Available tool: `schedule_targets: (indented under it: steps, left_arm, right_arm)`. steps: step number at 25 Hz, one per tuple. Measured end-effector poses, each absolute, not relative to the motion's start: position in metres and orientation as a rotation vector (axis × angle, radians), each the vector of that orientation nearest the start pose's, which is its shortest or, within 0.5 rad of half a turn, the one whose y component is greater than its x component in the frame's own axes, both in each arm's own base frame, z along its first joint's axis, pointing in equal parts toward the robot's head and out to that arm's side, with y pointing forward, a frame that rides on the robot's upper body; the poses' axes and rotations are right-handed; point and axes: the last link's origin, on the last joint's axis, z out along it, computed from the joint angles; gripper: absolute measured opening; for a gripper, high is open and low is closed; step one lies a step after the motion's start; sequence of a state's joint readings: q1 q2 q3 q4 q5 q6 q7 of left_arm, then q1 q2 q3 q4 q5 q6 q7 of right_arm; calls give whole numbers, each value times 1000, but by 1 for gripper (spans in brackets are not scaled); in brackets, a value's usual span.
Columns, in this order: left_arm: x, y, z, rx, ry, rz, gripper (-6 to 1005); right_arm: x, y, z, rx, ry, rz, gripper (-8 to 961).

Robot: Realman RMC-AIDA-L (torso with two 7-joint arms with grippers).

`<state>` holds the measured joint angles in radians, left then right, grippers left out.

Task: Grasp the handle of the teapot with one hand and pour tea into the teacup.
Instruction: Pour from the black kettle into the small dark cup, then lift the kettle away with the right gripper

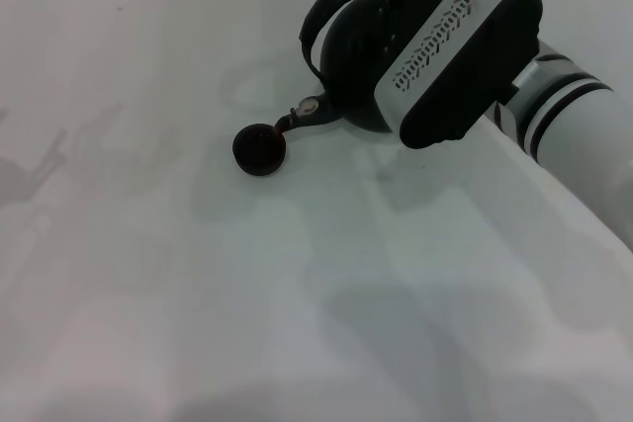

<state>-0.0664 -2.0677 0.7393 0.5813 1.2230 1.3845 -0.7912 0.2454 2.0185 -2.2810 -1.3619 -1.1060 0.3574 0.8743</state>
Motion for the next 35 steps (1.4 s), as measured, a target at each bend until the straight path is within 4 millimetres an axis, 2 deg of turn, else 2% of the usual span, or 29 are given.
schedule_targets:
  steps: [35]
  left_arm:
    - [-379, 238, 69, -1859, -485, -706, 875]
  right_arm:
    - [161, 328, -78, -2058, -34, 54, 110]
